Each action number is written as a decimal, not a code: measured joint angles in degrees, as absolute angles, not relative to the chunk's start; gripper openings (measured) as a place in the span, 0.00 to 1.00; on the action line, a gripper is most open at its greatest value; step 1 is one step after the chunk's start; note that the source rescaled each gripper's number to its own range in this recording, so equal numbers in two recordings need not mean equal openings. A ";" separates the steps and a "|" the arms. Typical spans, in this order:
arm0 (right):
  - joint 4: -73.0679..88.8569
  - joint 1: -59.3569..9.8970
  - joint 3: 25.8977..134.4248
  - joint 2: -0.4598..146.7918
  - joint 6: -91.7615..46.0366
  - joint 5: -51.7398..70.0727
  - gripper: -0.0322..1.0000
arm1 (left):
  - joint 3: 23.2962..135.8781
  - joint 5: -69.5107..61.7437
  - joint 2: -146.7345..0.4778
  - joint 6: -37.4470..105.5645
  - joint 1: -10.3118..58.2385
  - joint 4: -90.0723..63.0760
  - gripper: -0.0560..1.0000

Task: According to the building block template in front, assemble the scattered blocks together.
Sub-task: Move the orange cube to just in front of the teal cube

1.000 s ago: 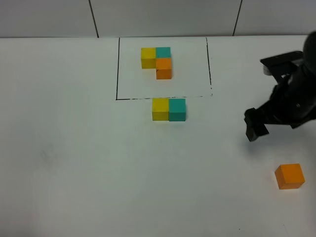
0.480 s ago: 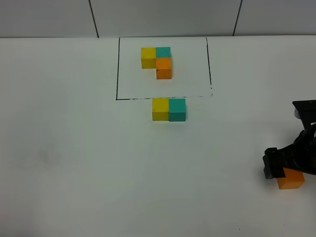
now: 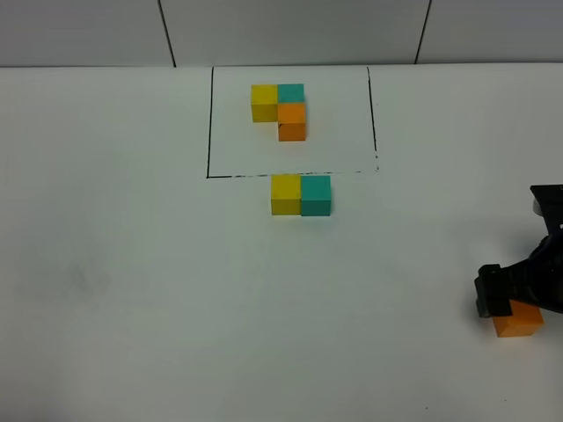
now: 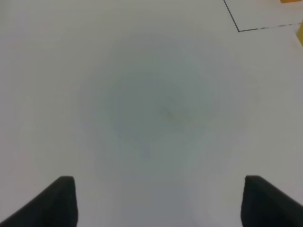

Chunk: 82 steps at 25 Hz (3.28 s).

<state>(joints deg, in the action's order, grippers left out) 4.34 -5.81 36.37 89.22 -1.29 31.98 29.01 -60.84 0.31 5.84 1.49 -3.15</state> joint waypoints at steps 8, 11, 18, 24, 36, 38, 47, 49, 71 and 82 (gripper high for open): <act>8.73 -5.59 36.37 91.60 -5.39 31.66 0.85 | 29.01 -60.84 0.31 5.84 1.49 -3.15 0.66; 9.07 -5.48 36.29 91.85 -5.79 31.34 0.85 | 29.01 -60.84 0.31 5.84 1.49 -3.15 0.66; 9.30 -5.43 33.15 92.22 -5.93 28.45 0.83 | 29.01 -60.84 0.31 5.84 1.49 -3.15 0.66; 9.42 -5.43 32.48 92.22 -6.15 25.67 0.81 | 29.01 -60.84 0.31 5.84 1.49 -3.15 0.66; 9.28 -5.43 32.48 95.14 -6.14 24.05 0.77 | 29.01 -60.84 0.31 5.84 1.49 -3.15 0.66; 9.22 -5.43 32.48 95.14 -6.21 24.05 0.75 | 29.01 -60.84 0.31 5.84 1.49 -3.15 0.66; 9.46 -5.35 32.48 95.35 -5.50 24.10 0.05 | 29.01 -60.84 0.31 5.84 1.49 -3.15 0.66; 10.17 -5.35 32.48 95.35 -4.62 24.03 0.04 | 29.01 -60.84 0.31 5.84 1.49 -3.15 0.66; 0.54 -34.65 42.05 86.04 30.89 41.98 0.03 | 29.01 -60.84 0.31 5.90 1.49 -3.15 0.66; -2.02 -38.05 53.10 94.71 43.67 41.07 0.03 | 29.01 -60.84 0.31 5.90 1.49 -3.15 0.66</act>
<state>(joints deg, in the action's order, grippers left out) -2.02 -38.05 53.10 94.71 43.67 41.07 29.01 -60.84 0.31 5.90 1.49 -3.15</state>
